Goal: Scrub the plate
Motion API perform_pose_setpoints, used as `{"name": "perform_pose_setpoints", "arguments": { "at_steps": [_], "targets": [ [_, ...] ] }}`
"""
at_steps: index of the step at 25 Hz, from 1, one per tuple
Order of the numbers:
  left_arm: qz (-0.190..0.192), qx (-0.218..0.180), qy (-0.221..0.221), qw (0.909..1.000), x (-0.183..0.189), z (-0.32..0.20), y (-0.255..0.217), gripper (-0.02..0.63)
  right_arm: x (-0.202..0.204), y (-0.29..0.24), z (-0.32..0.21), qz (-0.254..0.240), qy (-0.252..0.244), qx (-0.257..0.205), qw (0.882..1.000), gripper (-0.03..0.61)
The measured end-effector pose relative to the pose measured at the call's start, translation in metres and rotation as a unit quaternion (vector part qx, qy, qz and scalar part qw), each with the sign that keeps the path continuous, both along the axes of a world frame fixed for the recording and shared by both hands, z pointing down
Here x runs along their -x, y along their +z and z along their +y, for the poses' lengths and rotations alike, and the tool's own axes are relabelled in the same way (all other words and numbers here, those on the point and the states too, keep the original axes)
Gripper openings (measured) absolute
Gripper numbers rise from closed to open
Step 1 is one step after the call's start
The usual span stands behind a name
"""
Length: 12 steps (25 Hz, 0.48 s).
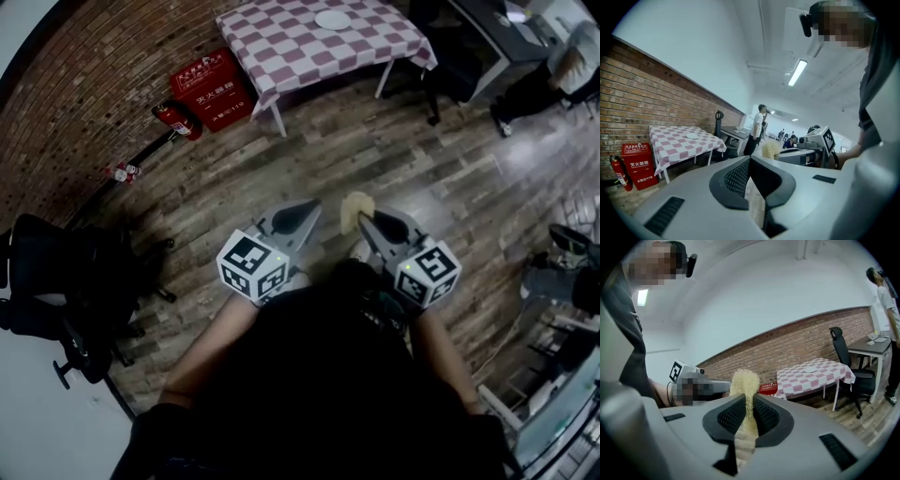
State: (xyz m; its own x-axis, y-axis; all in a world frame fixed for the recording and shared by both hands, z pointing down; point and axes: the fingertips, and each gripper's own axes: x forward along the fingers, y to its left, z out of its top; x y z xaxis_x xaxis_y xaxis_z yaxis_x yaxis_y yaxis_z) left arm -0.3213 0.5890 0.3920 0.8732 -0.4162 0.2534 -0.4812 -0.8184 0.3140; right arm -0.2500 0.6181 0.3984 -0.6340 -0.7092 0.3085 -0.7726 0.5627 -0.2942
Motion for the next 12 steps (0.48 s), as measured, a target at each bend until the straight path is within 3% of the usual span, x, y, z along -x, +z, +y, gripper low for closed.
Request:
{"name": "perform_pose_setpoints", "arguments": {
  "at_steps": [7,12],
  "targets": [
    [-0.003,-0.009,0.000,1.0000,-0.081,-0.049,-0.008,0.009,-0.072,-0.007,-0.048,-0.017,-0.021,-0.009,1.000,0.046],
    [0.001,-0.006,-0.005,1.0000,-0.141,-0.074,-0.021,0.009,-0.127,-0.019,-0.072,0.001,-0.052,-0.004,0.999,0.046]
  ]
}}
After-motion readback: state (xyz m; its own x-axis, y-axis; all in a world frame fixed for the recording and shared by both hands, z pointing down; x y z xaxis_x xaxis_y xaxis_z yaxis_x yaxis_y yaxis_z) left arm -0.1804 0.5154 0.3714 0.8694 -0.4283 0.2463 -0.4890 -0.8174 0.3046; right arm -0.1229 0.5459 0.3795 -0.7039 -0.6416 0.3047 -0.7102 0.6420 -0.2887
